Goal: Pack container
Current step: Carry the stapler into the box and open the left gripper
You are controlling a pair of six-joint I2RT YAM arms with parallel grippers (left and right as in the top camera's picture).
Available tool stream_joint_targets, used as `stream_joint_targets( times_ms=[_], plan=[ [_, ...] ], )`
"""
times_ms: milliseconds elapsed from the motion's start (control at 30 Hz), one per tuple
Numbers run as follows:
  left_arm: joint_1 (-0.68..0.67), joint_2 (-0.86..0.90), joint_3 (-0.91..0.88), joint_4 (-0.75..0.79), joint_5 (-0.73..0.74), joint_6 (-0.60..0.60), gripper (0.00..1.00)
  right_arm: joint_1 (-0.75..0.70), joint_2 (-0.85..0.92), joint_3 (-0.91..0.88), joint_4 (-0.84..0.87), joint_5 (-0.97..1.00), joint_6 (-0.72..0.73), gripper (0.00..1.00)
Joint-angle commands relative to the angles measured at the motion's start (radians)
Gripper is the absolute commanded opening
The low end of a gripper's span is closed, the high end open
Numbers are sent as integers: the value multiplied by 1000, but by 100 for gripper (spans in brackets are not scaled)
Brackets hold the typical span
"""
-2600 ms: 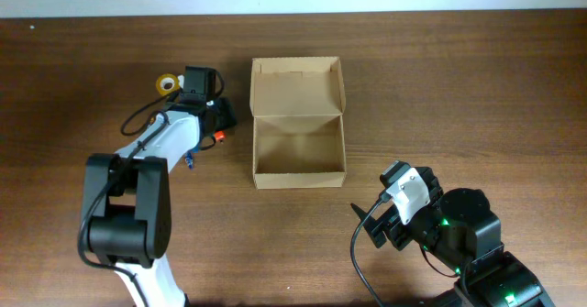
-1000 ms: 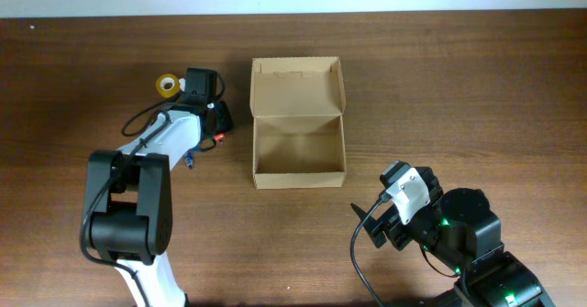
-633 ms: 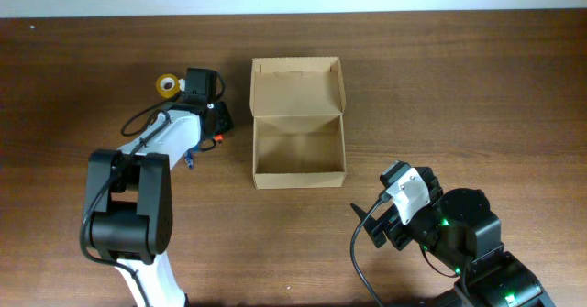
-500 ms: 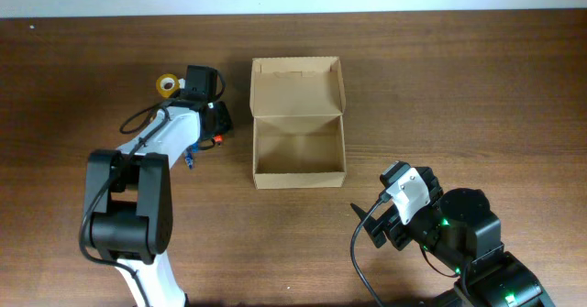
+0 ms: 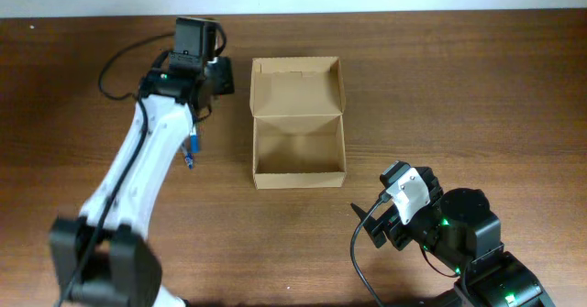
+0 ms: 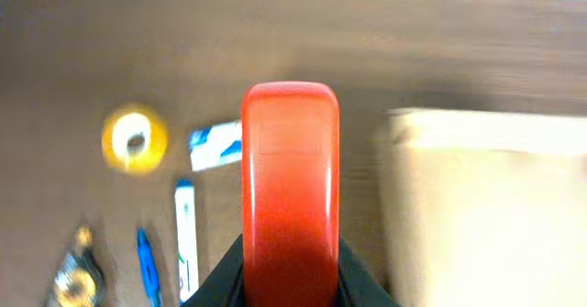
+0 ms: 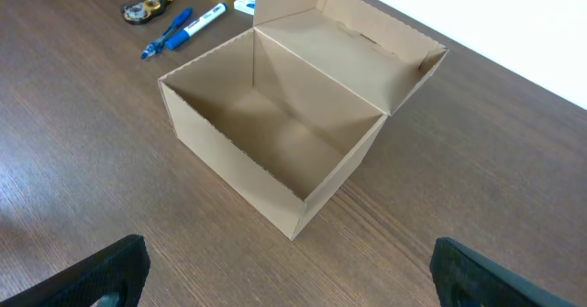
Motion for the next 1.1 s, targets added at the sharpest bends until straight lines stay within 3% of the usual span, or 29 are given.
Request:
stream_joint_targets(
  times_ms=[0,267,567,900,1067],
  plan=[
    [-66,-91,19,-14,69,249,2,8,1,-4,3,10,-4,99],
    [-182,-90,17,-130,273,620,2,8,1,-4,3,10,-4,99],
    [-240,47,17,-215,349,873,2,8,1,-4,3,10,-4,99],
    [-256,194,17,-282,401,1047,2,8,1,-4,3,10,-4,99],
    [-256,254,17,-296,429,1056,2,8,1,-4,3,10,-4,99]
  ],
)
